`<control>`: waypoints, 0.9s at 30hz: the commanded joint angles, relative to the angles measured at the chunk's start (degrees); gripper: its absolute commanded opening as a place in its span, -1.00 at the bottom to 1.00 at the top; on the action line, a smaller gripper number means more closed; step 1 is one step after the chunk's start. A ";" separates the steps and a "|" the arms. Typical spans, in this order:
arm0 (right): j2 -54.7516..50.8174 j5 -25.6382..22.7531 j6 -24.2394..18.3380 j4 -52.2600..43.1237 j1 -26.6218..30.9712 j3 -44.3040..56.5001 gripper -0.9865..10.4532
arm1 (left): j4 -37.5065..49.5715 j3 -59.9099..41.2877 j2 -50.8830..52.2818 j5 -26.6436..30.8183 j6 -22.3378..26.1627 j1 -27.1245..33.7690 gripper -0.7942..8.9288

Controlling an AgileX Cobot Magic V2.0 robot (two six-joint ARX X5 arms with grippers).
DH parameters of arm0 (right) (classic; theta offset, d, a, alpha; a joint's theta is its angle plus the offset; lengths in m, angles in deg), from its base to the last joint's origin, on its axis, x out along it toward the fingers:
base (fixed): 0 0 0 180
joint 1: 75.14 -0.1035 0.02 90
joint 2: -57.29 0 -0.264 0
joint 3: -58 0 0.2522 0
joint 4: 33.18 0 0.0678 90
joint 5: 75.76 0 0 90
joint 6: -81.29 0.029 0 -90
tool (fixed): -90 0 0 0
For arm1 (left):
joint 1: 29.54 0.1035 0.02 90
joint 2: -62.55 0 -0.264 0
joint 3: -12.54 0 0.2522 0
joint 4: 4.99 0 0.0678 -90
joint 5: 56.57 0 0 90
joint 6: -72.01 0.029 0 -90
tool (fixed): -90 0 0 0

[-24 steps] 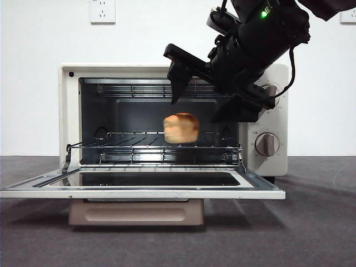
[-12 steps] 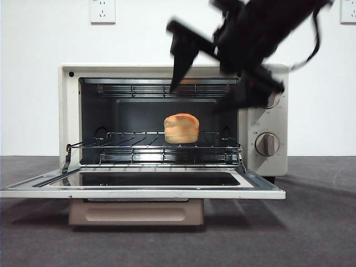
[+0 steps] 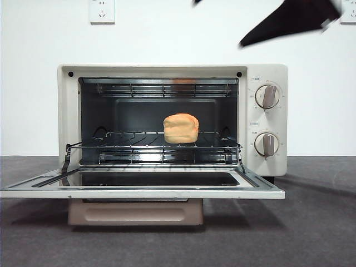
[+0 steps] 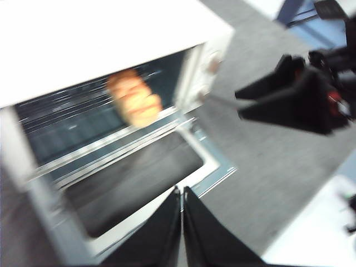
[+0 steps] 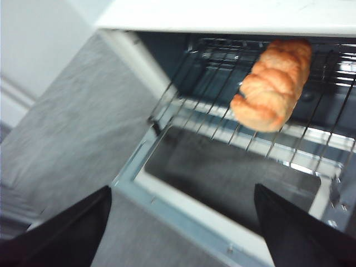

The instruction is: The left arm flap open the oven, the right arm pick bread and place it into oven, the left arm flap close the oven

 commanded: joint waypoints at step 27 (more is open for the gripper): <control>-31.39 2.62 -1.66 32.96 -0.20 -1.88 -0.11 | 28.76 -25.35 -21.88 -38.58 -7.39 37.00 -0.82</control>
